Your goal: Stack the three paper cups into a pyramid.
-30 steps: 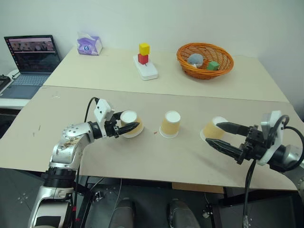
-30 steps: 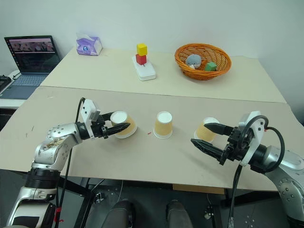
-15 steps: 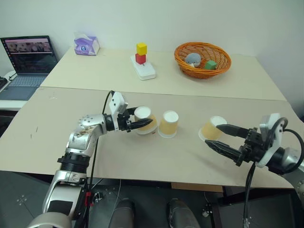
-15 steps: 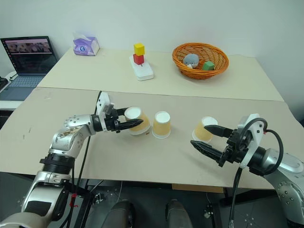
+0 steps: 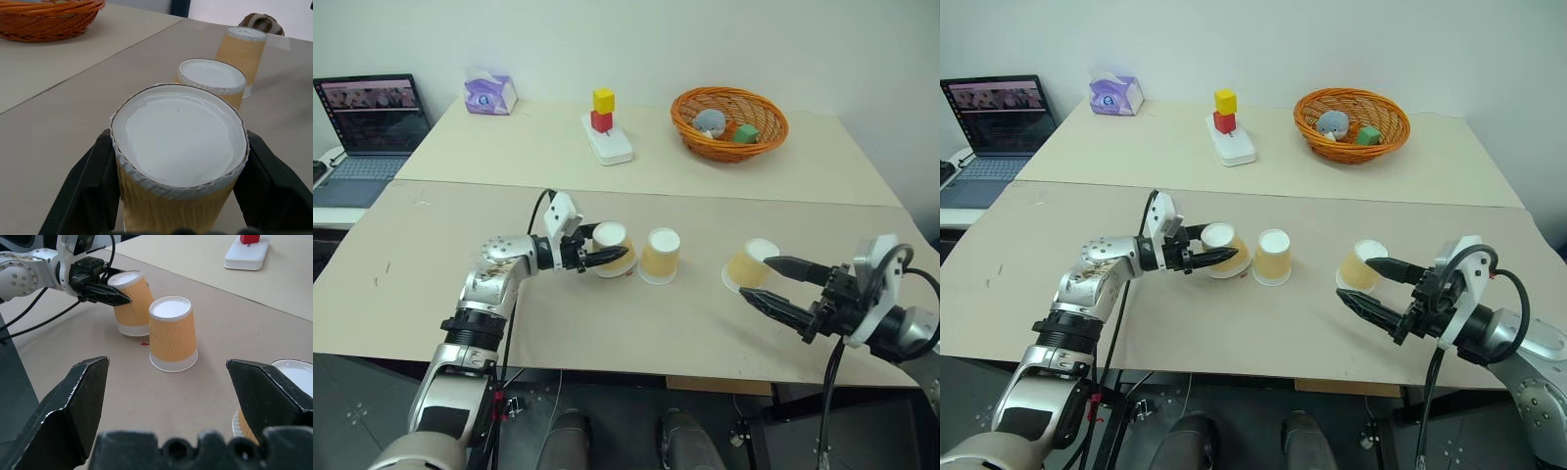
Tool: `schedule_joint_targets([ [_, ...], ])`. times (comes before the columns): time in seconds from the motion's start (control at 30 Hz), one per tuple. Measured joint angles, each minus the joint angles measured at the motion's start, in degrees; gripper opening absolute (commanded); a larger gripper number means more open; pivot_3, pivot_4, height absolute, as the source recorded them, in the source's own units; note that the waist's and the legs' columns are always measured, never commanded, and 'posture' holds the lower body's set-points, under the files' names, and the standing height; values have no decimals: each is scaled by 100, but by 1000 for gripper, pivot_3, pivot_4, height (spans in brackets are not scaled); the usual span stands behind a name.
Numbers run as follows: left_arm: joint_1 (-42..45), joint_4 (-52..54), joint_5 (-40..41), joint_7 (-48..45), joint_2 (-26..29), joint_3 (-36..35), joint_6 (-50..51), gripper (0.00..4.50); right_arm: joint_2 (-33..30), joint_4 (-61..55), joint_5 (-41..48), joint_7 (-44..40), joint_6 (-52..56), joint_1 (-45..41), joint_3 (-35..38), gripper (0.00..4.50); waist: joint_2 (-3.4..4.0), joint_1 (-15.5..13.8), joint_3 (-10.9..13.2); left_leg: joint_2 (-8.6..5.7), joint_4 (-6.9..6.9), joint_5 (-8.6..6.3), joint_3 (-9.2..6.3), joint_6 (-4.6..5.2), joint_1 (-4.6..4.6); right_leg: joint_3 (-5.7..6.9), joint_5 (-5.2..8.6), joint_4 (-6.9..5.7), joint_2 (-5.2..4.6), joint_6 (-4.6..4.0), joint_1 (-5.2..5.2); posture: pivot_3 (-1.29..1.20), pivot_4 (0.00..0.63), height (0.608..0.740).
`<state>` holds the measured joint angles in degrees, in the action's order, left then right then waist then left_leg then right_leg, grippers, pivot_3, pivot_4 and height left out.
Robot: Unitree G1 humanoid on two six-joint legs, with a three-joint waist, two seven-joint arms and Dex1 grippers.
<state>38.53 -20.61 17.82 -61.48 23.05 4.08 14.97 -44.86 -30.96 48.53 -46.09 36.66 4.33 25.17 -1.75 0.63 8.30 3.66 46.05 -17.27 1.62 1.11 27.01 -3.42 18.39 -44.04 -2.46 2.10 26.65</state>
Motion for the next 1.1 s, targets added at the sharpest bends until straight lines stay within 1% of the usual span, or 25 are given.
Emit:
schedule_joint_targets([
  [0.37,152,-76,-126,27,-127,140,-10,2721,19,-20,0,6,0,95,8,4500,0,2,0,0,0,0,0,0,0,0,0,0,0,0,0,0,150,666],
  [0.8,356,-462,-406,203,-203,149,-275,2721,21,-75,1,8,-1,121,42,4500,0,4,0,-1,0,0,0,0,0,0,0,0,0,0,0,0,150,666],
  [0.87,356,-486,-415,206,-220,148,-282,3585,21,-75,1,8,-1,122,48,4500,0,4,0,-1,0,0,-1,0,0,0,0,-1,0,0,0,0,150,666],
  [0.93,356,-486,-415,214,-273,147,-281,3992,21,-76,1,8,-1,122,51,4500,0,3,0,-1,0,0,0,0,0,0,0,0,0,0,0,0,150,666],
  [0.97,356,-485,-415,221,-294,147,-281,4489,21,-76,2,7,-1,122,51,4500,0,3,0,-1,0,0,-1,0,1,0,0,0,0,0,0,0,150,666],
  [1.1,356,-429,-411,241,-325,146,-256,4489,21,-76,4,7,-1,122,64,4500,0,4,0,-1,0,0,-1,0,1,0,0,0,0,0,0,0,150,666],
])
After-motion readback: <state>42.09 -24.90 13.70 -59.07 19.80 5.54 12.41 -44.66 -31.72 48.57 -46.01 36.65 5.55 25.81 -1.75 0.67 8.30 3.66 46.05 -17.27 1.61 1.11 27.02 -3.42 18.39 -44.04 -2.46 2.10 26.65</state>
